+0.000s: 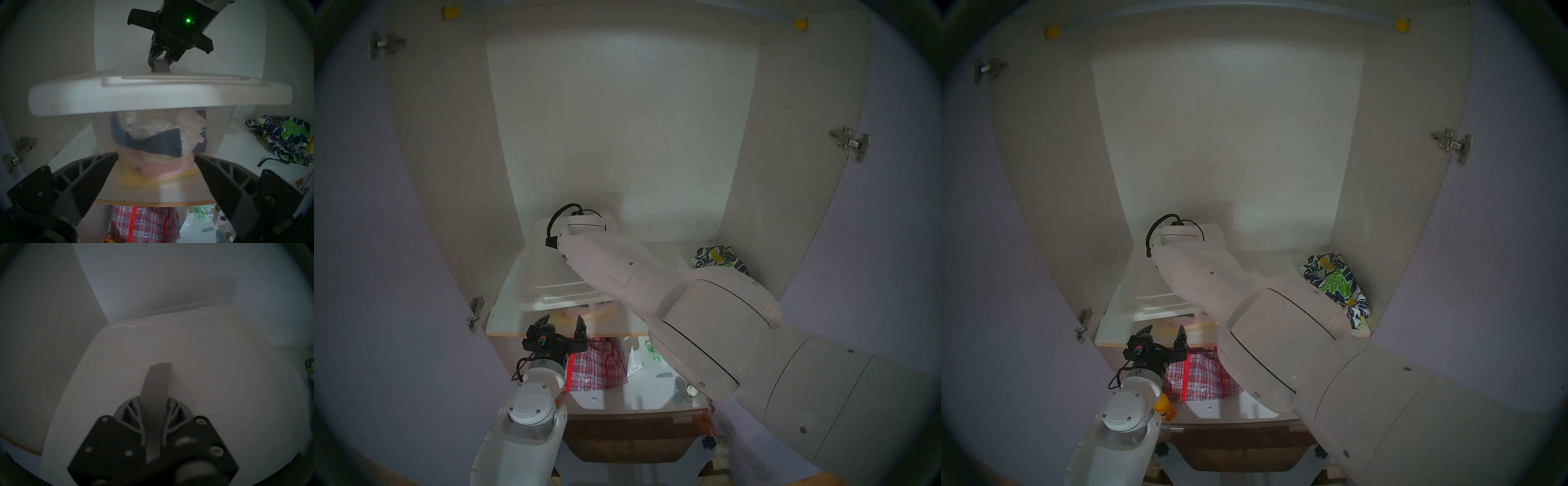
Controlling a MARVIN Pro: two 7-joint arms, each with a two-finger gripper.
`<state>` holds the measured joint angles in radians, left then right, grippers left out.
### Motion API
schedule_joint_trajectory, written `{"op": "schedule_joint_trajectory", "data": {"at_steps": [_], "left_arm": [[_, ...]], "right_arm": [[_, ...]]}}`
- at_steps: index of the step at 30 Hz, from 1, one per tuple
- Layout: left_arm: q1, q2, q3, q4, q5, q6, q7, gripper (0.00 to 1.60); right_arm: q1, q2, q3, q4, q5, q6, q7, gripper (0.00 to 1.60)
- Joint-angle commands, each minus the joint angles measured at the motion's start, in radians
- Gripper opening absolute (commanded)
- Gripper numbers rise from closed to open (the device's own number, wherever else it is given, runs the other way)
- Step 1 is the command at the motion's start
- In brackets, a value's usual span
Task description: Take clothing out of the storage bin and put the lid back on the bin
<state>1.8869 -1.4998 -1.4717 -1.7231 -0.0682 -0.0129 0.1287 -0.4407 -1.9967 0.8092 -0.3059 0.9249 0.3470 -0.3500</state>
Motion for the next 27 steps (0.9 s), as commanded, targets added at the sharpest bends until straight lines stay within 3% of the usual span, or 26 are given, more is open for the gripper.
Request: {"op": "schedule_joint_trajectory", "data": {"at_steps": [1, 2, 3, 4, 17, 21, 27], "left_arm": [[-0.013, 0.001, 0.001, -0.024, 0.001, -0.008, -0.002, 1.60], [-0.013, 0.001, 0.001, -0.024, 0.001, -0.008, -0.002, 1.60], [-0.013, 0.001, 0.001, -0.024, 0.001, -0.008, -0.001, 1.60], [-0.013, 0.001, 0.002, -0.024, 0.001, -0.008, -0.001, 1.60], [-0.014, 0.006, 0.005, -0.030, -0.001, -0.010, 0.002, 1.60], [-0.012, 0.009, 0.007, -0.035, -0.002, -0.011, 0.002, 1.60], [-0.008, 0.014, 0.009, -0.045, -0.004, -0.011, 0.001, 1.60]], "right_arm": [[0.024, -0.010, -0.007, -0.015, 0.000, -0.016, 0.007, 0.00], [0.026, -0.010, -0.009, -0.014, -0.001, -0.018, 0.006, 0.31], [0.029, -0.010, -0.010, -0.014, -0.001, -0.018, 0.006, 0.76], [0.032, -0.010, -0.012, -0.014, -0.001, -0.019, 0.006, 1.60], [0.094, -0.010, -0.003, -0.006, 0.010, -0.043, 0.008, 1.60], [0.113, -0.010, 0.010, 0.003, 0.015, -0.073, 0.019, 1.60], [0.132, 0.049, 0.027, 0.012, 0.014, -0.157, 0.056, 1.60]]}}
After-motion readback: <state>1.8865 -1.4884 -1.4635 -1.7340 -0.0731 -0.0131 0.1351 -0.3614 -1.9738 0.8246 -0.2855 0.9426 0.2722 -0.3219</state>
